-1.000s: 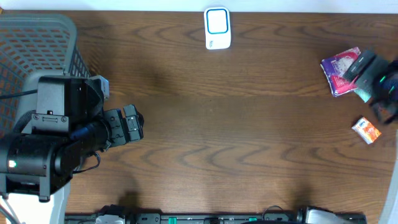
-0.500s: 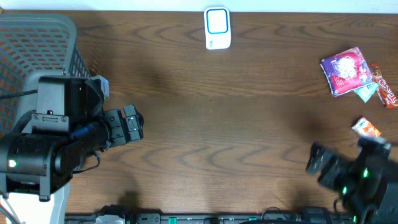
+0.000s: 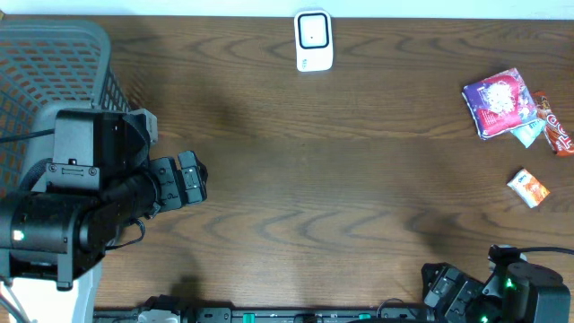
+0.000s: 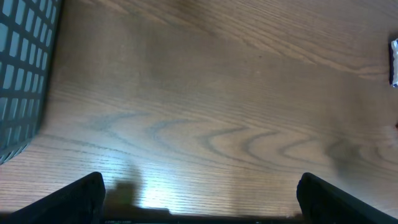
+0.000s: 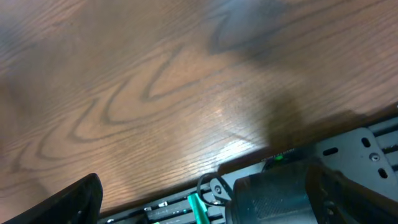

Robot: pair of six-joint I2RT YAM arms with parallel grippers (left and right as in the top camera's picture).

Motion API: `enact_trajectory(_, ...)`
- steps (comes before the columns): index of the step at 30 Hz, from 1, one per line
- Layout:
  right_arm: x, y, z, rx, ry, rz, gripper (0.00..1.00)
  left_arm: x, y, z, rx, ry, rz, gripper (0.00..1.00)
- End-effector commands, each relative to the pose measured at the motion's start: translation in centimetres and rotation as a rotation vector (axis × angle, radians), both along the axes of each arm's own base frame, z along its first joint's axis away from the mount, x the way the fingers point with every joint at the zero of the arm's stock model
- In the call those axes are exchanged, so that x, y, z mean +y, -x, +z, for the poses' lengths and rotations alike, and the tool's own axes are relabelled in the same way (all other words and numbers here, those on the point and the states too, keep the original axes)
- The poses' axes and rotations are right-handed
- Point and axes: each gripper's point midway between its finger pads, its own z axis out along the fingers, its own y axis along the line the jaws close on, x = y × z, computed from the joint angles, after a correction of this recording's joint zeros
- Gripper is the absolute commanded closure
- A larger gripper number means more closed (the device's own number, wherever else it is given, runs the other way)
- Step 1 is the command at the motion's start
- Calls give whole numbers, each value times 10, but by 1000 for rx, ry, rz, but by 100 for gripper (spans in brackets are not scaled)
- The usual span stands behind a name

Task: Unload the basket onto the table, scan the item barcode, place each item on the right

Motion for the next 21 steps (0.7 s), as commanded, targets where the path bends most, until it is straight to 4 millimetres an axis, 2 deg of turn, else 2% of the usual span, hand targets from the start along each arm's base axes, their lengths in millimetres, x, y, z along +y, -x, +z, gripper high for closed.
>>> enact_trajectory(1, 4, 5, -3, 18, -19, 9, 1, -1, 0, 0, 0, 2, -17, 2)
enact_trajectory(5, -1, 9, -6, 39, 5, -5, 1, -1, 0, 0, 0, 2, -17, 2)
enact_trajectory(13, -3, -10, 5, -50, 17, 1, 1, -1, 0, 0, 0, 2, -17, 2)
enact_trajectory(21, 24, -37, 9, -218, -3, 237, 1, -1, 0, 0, 0, 2, -17, 2)
